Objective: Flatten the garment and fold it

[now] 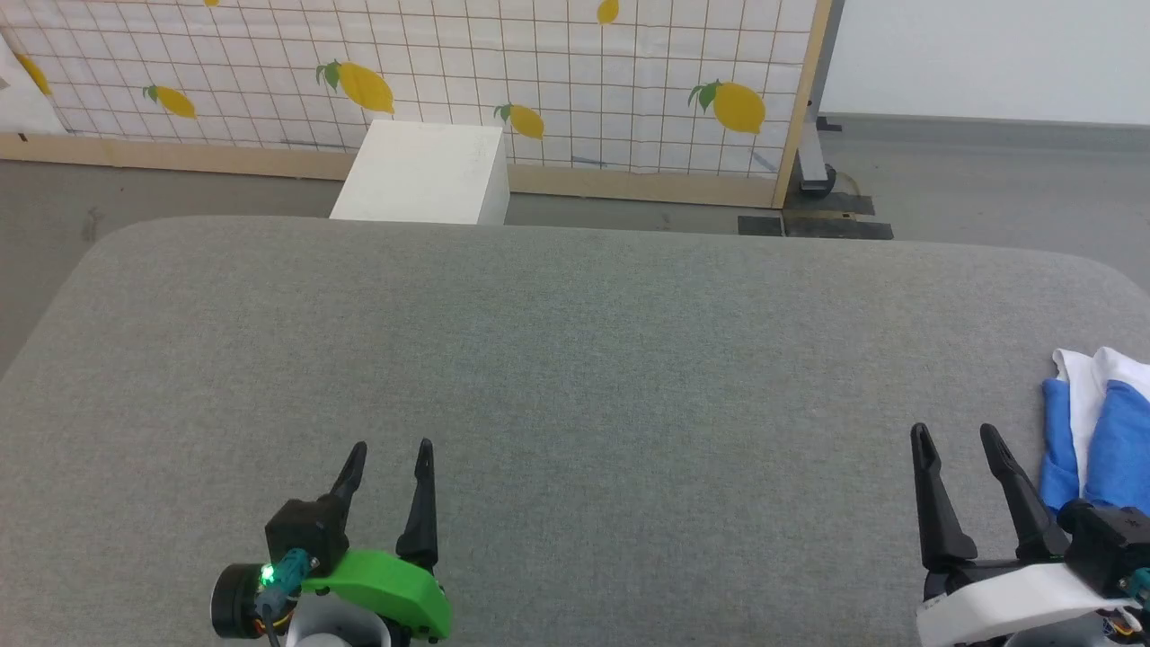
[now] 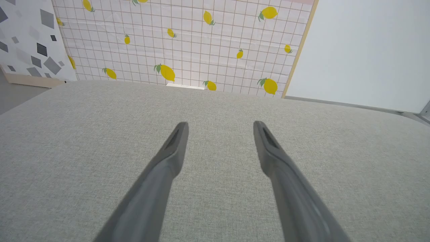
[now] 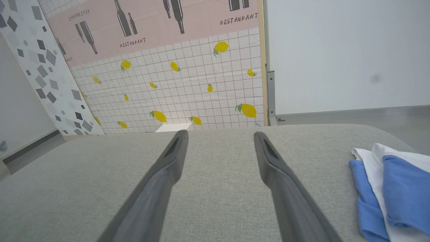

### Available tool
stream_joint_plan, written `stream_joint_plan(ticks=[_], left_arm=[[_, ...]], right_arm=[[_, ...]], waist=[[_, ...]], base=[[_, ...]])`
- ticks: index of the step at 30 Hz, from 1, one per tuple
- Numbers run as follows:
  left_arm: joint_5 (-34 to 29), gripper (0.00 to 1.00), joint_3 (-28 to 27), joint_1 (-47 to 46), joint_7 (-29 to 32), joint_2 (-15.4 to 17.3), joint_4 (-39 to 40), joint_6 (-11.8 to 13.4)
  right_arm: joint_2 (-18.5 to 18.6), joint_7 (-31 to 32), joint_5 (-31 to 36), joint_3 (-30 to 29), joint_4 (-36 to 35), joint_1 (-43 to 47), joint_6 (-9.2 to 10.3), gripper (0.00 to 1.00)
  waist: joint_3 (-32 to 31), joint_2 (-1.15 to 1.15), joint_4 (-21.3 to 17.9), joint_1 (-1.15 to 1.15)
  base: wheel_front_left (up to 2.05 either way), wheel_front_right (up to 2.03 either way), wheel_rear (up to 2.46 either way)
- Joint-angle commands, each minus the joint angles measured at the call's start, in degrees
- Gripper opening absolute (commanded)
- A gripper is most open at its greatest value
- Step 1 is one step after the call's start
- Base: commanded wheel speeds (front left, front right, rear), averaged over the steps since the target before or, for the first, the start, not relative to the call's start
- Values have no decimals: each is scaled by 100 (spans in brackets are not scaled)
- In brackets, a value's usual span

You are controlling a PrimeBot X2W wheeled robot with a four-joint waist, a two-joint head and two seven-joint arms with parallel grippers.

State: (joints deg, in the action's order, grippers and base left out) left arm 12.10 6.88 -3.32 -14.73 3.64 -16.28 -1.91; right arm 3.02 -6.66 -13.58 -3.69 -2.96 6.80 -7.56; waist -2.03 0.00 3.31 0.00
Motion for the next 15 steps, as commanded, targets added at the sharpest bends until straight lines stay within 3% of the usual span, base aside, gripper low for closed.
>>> stream_joint_plan(ticks=[1, 3, 4, 15], left_arm=[[19, 100, 12, 42, -27, -20, -24, -7], [29, 100, 16, 42, -27, -21, -39, -5], [5, 0, 11, 0, 0, -1, -26, 0], [-3, 0, -1, 0, 12, 1, -13, 1]], right_arm=[[-13, -47, -39, 9, -34, 56, 8, 100], [-13, -43, -50, 6, -34, 58, 8, 100], [0, 1, -12, -2, -3, 0, 0, 0], [1, 14, -2, -8, 13, -5, -1, 0]], waist=[[-4, 0, 6, 0], [-14, 0, 9, 0], [-13, 0, 9, 0], [-11, 0, 6, 0]], base=[[0, 0, 0], [0, 0, 0], [0, 0, 0], [0, 0, 0]])
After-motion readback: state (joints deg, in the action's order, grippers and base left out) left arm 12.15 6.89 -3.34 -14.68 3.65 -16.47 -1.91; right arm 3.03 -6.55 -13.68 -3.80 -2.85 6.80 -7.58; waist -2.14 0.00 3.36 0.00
